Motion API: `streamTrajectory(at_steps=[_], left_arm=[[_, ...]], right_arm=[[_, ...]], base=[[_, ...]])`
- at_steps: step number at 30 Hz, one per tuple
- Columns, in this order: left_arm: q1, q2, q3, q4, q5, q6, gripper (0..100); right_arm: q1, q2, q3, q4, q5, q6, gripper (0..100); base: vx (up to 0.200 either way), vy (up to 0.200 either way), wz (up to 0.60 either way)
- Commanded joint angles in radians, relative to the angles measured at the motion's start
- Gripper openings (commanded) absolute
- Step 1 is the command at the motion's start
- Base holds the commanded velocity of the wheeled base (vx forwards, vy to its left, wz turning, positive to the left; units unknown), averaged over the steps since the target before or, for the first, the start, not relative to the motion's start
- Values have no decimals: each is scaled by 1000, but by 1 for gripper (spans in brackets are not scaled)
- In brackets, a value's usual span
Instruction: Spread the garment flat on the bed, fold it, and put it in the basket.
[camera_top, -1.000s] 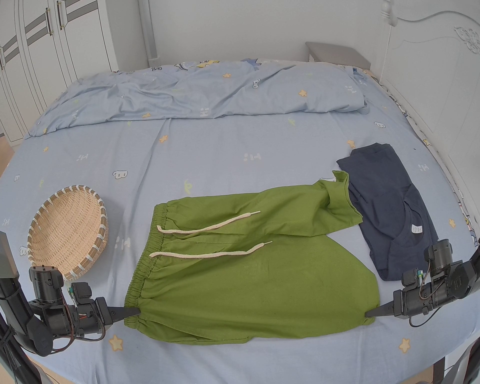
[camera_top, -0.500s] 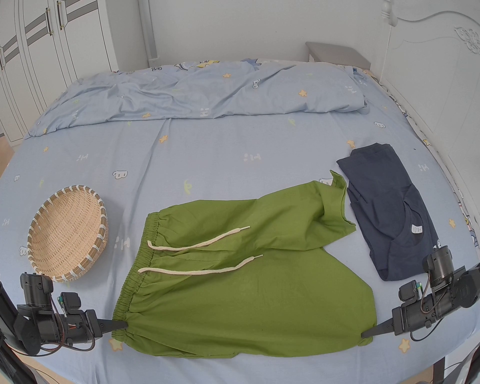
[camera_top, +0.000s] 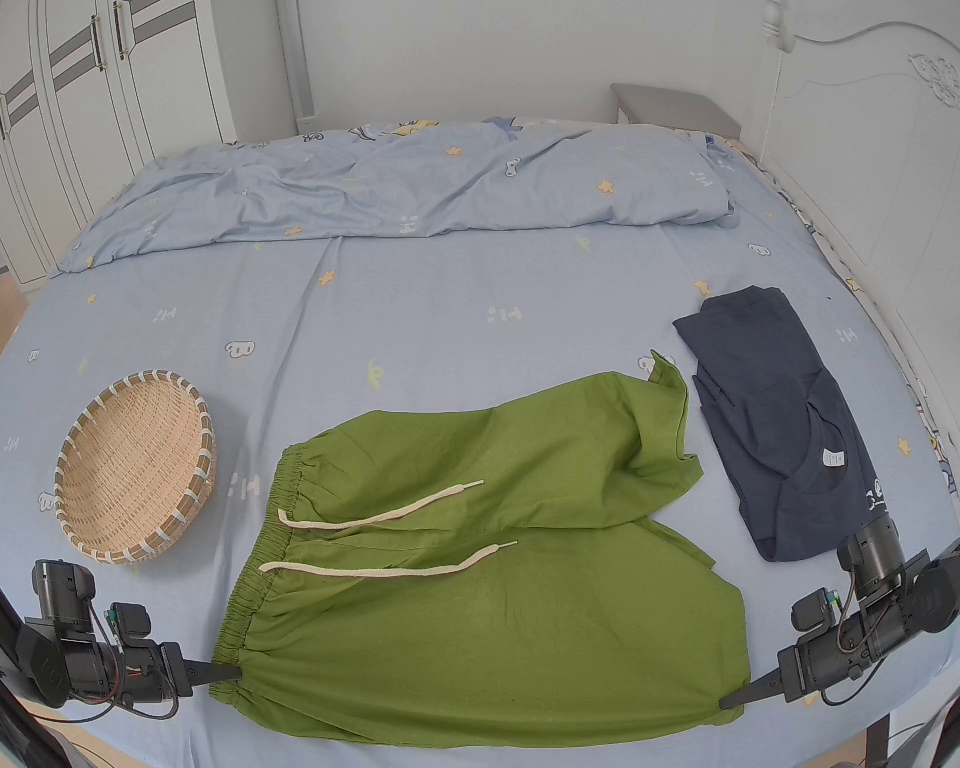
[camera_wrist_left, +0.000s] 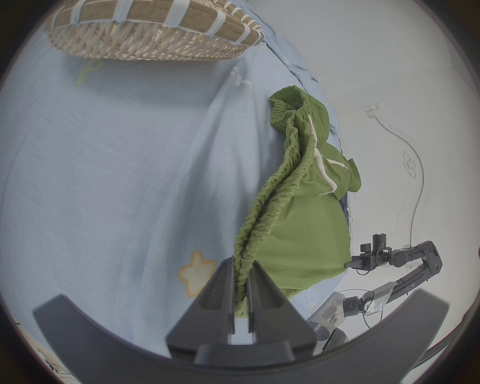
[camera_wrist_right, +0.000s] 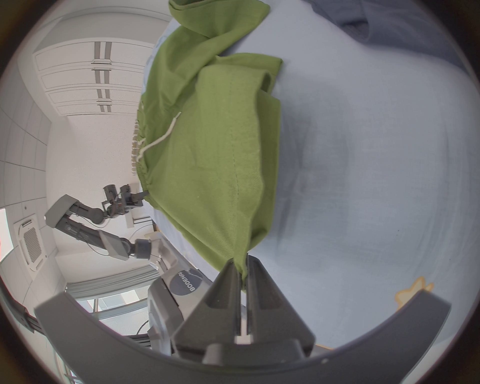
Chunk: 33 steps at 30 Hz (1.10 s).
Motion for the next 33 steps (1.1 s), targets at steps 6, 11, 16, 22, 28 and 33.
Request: streamTrajectory(at_steps=[6,11,16,22,28,33], left_arm=[[7,24,3,-1,2,9,0],[-5,32,13,1,0,9,0],[-19,32,14,2,0,8,0],[-18,24,14,2,2,9,100],[-13,21,14,5,2,8,100],[16,-132,-9,18,2,-43,100]], right_arm=[[15,65,18,-27,-50,-17,0],[5,63,20,-44,-50,-19,100],[5,63,27,-68,-49,-17,100],[4,60,29,-74,-47,-19,100],[4,58,29,-76,-47,-19,100],[-4,-31,16,-91,-44,-16,100]], base=[[0,0,0],[0,0,0],[0,0,0],[0,0,0],[0,0,0],[0,0,0]])
